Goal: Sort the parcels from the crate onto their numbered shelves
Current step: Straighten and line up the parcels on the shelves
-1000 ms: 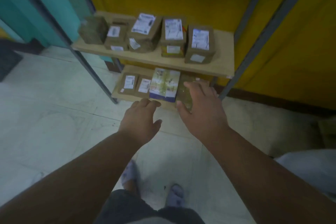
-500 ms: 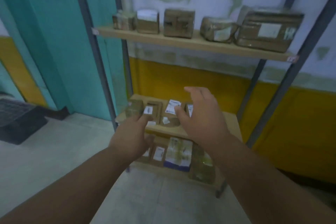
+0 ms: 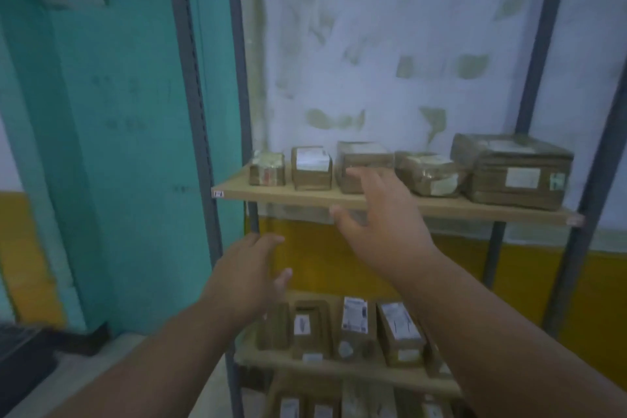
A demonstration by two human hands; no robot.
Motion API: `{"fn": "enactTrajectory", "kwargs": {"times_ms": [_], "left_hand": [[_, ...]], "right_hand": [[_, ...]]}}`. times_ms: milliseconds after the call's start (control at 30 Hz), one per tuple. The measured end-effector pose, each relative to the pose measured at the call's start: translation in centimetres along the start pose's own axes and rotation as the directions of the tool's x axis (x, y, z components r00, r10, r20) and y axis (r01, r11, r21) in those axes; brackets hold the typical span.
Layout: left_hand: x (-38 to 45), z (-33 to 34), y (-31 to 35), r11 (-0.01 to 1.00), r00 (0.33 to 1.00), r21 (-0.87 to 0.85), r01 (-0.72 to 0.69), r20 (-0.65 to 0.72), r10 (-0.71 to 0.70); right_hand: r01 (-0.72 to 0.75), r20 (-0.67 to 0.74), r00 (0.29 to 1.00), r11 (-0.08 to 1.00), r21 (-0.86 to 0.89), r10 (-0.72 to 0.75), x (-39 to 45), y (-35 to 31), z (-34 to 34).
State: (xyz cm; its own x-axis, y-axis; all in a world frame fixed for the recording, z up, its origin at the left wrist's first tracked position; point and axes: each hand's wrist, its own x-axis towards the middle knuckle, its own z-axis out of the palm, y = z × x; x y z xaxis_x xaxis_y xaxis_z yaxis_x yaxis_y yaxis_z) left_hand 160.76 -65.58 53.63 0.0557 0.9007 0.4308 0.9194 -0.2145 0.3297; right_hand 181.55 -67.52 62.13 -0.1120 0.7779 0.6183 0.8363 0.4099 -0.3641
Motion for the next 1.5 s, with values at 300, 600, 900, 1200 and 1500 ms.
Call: {"fn": "enactTrajectory", "kwargs": {"times_ms": [300, 600, 900, 1200, 1500], "left_hand": [[6.5, -1.4, -3.3, 1.0, 0.994, 0.0, 0.019, -0.104, -0.019], [14.3, -1.9, -9.1, 0.996, 0.988, 0.009, -0.086, -0.128, 0.086], [21.2, -0.6, -11.0, 0.968, 0.959, -0.045, -0.245, -0.156, 0.236], [23.5, -0.1, -12.1, 0.99, 0.986, 0.027, -0.139, -0.087, 0.141], [23.1, -0.4, -12.1, 0.996, 0.973, 0.072, 0.05, -0.23, -0.032]], "right_hand": [[0.084, 0.006, 0.996, 0.996, 0.041, -0.085, 8.9, -0.2, 5.6], [0.186, 0.131, 0.976, 0.978, -0.095, -0.173, 17.3, -1.3, 11.7], [0.171, 0.274, 0.953, 0.977, -0.131, -0.13, 25.3, -0.9, 13.6], [0.416, 0.681, 0.717, 0.875, -0.247, -0.149, 34.4, 0.6, 17.8], [0.574, 0.774, 0.579, 0.803, -0.162, -0.257, 36.5, 0.3, 21.2]]}}
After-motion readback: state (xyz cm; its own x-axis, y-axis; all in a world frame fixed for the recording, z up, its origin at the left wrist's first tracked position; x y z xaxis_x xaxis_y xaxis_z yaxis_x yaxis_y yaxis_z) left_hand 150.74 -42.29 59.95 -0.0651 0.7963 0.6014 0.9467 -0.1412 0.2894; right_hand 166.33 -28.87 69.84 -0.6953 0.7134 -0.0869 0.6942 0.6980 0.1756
